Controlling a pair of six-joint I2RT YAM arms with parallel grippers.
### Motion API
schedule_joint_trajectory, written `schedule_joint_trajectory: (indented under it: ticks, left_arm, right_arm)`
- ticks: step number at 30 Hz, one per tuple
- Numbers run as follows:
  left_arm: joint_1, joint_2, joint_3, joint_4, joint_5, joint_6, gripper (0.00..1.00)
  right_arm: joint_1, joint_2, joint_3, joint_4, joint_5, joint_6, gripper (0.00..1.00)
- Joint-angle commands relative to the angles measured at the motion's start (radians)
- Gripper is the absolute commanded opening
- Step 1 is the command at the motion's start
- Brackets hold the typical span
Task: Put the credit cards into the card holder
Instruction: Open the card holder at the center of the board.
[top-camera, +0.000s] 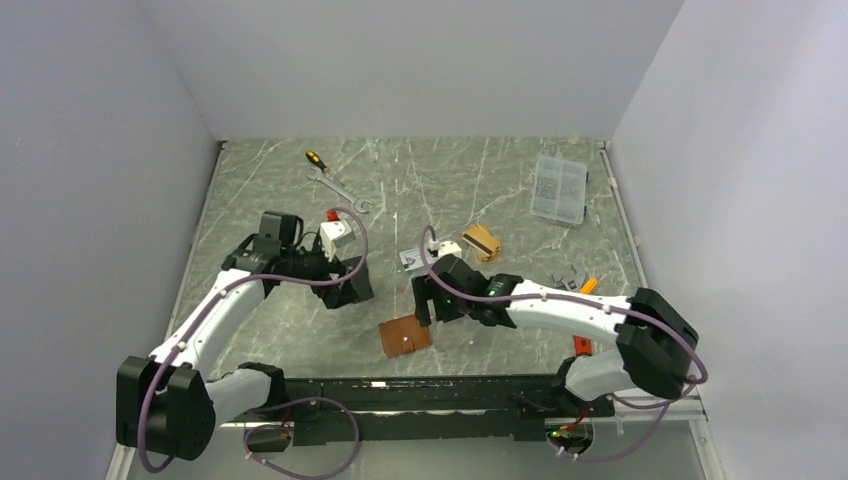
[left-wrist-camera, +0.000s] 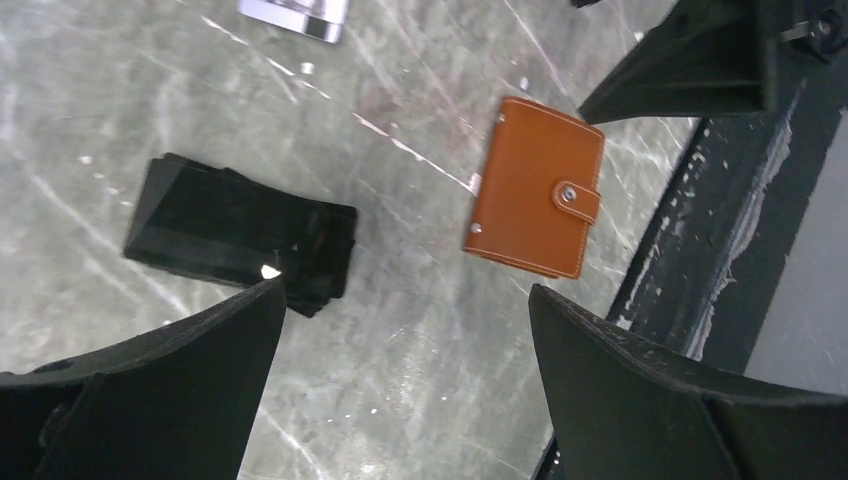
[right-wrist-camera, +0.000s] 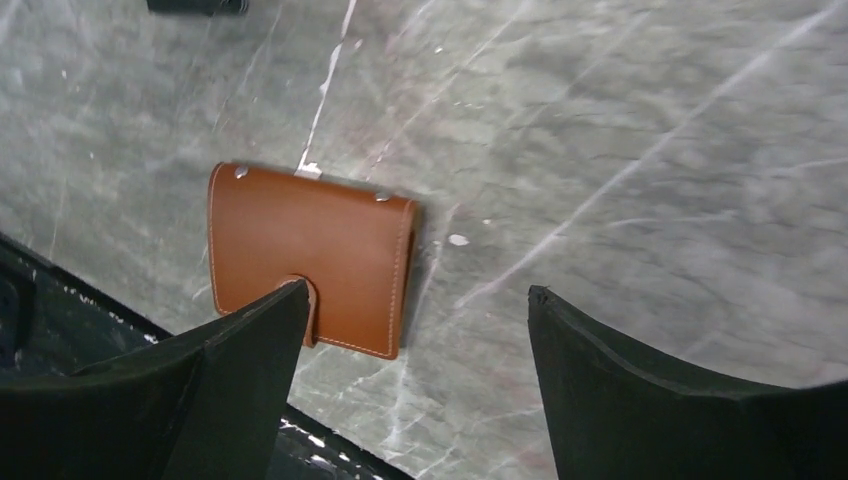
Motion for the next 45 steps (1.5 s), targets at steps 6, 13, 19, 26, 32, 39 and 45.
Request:
schedule_joint_trajectory:
  ticks: [6, 13, 19, 26, 32, 39, 45]
  left_arm:
    - [-0.194, 0.016, -0.067, 0.024, -0.064, 0.076, 0.99]
    - [-0.310, 0.041, -0.047, 0.020, -0.188, 0.145, 0.97]
    - [-0.324, 0.034, -0.036, 0.004, -0.209, 0.146, 0.99]
    - [-0.323, 0.016, 0.046, -0.189, -0.170, 0.182, 0.99]
    - [-0.324, 0.013, 0.179, -0.346, -0.077, 0.310, 0.99]
    - [-0.324, 0.078, 0.217, -0.226, 0.059, 0.220, 0.99]
    - [-0.323, 0.110, 0.227, -0.177, 0.090, 0.260, 0.99]
  right_arm:
    - [0.021, 0.162, 0.000, 0.198, -0.157, -0.041, 0.73]
    - [0.022, 0.231, -0.008, 0.226, -0.158, -0.038, 0.62]
    - [0.021, 0.248, -0.040, 0.247, -0.156, -0.023, 0.34]
    - [0.022, 0.166, -0.056, 0.209, -0.102, -0.055, 0.00]
    - [0.053, -0.053, -0.103, 0.243, -0.033, -0.158, 0.00]
    - [0.117, -0.250, -0.125, 0.282, 0.026, -0.279, 0.00]
    - [0.135, -0.301, -0.052, 0.225, -0.034, -0.366, 0.00]
